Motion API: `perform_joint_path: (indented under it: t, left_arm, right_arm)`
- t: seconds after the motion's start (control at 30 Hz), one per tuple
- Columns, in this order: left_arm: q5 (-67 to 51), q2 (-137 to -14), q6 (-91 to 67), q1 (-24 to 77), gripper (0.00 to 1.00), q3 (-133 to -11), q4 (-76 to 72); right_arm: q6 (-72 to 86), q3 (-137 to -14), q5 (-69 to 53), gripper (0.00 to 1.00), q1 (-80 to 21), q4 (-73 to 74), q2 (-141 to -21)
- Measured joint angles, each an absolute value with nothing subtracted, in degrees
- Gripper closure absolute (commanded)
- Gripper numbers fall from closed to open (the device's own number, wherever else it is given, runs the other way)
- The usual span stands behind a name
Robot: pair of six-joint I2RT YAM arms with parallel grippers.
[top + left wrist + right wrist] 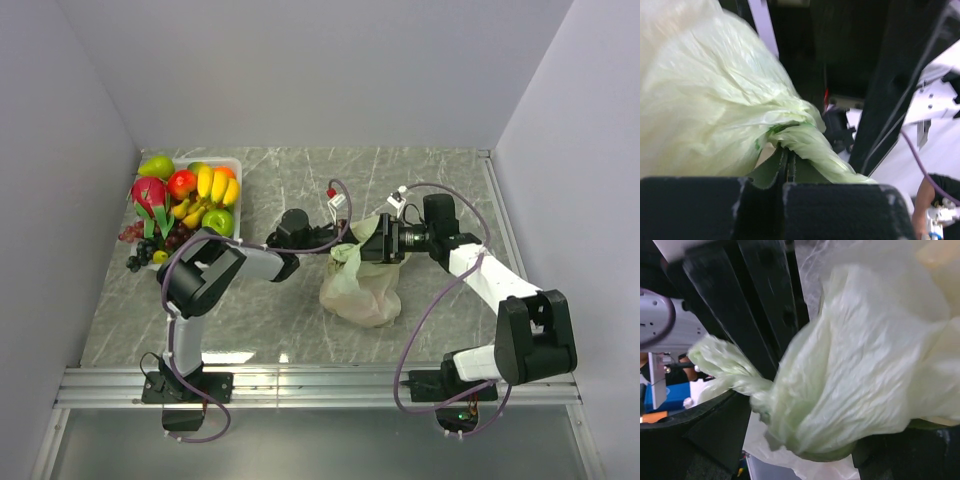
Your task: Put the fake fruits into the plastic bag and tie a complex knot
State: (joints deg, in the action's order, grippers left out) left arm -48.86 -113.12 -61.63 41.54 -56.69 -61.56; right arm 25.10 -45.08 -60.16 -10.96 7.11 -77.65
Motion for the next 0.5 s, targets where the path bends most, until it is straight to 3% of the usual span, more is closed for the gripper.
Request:
perform_joint_path:
  t: [0.5]
  left_arm:
    - [-54.24, -115.98, -61.91, 42.87, 0.99, -57.25, -66.13]
  right_arm:
    - [22.02, -45.39, -59.31, 0.27, -11.86, 8.71, -77.45]
